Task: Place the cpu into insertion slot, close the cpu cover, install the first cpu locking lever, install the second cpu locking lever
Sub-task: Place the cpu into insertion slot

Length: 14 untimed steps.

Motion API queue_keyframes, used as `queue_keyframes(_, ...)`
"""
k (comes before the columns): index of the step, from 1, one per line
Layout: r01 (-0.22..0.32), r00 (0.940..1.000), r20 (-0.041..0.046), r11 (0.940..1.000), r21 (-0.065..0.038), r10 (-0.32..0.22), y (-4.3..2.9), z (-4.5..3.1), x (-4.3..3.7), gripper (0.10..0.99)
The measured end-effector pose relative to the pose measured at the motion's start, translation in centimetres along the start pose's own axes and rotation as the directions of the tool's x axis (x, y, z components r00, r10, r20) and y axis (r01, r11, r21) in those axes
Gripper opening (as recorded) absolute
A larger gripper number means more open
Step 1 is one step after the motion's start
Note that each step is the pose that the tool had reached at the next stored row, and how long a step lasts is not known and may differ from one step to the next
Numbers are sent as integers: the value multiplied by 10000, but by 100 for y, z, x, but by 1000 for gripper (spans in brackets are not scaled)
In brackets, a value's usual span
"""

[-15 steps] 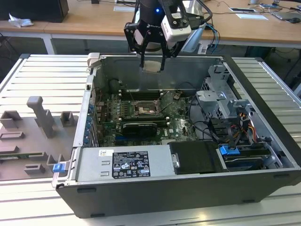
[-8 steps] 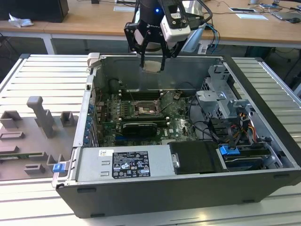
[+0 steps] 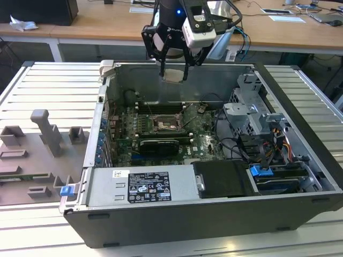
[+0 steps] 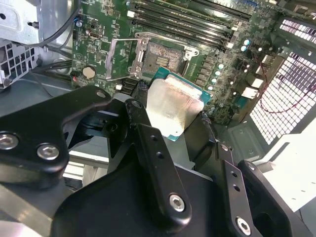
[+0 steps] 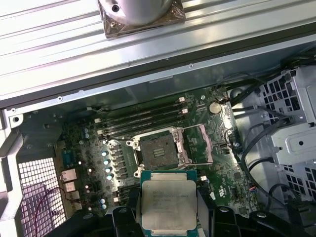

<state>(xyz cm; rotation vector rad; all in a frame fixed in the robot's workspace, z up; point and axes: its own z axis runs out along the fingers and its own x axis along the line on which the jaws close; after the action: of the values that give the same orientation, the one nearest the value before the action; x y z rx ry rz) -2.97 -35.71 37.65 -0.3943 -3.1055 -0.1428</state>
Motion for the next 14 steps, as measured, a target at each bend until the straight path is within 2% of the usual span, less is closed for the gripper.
queue_keyframes(14,-373,9993,33,9993,-8,373,0,4,0,541)
